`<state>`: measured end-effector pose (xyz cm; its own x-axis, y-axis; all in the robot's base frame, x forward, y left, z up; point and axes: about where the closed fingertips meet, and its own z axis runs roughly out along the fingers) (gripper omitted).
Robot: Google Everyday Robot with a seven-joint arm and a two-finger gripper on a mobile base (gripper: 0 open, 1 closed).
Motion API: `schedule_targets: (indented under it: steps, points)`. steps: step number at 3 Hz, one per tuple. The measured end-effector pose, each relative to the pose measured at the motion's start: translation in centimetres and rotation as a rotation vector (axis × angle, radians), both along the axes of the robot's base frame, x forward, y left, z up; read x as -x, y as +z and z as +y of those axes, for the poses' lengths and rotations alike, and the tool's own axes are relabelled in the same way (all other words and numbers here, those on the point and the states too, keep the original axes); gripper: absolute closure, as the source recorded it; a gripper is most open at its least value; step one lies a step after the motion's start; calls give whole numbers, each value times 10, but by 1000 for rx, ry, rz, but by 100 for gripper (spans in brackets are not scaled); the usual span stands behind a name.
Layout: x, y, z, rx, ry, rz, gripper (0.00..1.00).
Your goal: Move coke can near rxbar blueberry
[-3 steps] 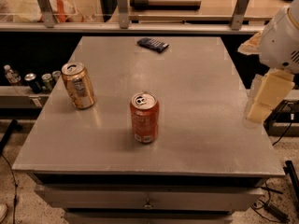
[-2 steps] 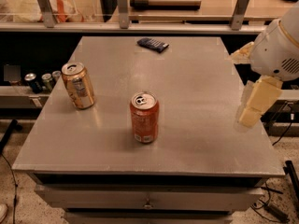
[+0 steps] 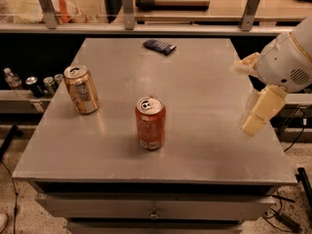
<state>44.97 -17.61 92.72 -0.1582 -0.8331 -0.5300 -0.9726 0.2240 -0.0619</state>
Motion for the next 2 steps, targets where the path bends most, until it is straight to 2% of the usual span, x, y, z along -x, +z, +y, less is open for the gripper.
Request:
schedule_targets:
  steps: [1, 2]
  points:
    - [0, 0, 0, 0, 0, 0, 0]
    - [1, -5, 9, -97, 19, 3, 0]
